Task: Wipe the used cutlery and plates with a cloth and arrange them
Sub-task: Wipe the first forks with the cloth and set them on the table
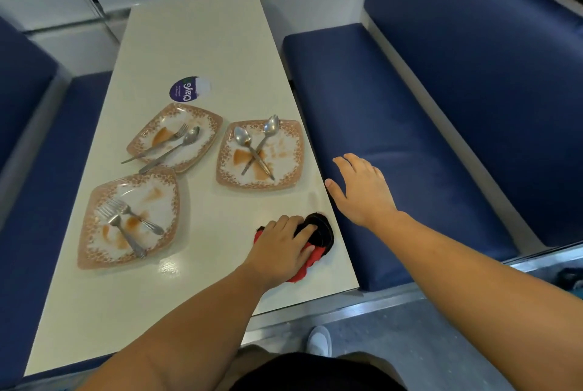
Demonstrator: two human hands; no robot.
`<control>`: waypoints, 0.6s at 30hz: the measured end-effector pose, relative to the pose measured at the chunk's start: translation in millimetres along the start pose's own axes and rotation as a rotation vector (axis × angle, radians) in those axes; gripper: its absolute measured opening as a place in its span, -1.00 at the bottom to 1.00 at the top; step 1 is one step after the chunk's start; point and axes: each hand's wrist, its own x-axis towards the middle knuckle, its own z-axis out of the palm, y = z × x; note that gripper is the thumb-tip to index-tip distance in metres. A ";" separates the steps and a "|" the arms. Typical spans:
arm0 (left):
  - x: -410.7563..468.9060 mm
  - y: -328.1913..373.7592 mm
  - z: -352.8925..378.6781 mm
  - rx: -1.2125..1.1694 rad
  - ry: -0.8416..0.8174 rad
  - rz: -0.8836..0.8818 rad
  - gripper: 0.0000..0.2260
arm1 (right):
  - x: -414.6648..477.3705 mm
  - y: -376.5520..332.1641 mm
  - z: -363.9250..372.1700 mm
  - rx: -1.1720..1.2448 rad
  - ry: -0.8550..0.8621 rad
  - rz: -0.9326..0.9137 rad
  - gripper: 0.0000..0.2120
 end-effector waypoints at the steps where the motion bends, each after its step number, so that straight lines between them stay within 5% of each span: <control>1: 2.2 0.6 -0.4 0.003 -0.015 -0.011 -0.59 | 0.4 -1.1 -1.0 -0.002 -0.002 -0.004 -0.44; 8: 16.5 -0.4 -17.4 0.056 -0.192 -0.071 -0.59 | 7.1 -18.2 -9.9 -0.003 0.019 -0.053 -0.47; 14: 14.1 -26.9 -45.9 -0.036 -0.070 -0.328 -0.60 | 23.6 -52.8 -17.2 0.056 0.074 -0.128 -0.50; 18: -4.0 -68.8 -79.1 -0.156 0.172 -0.567 -0.64 | 39.1 -97.8 -16.5 0.133 0.104 -0.191 -0.56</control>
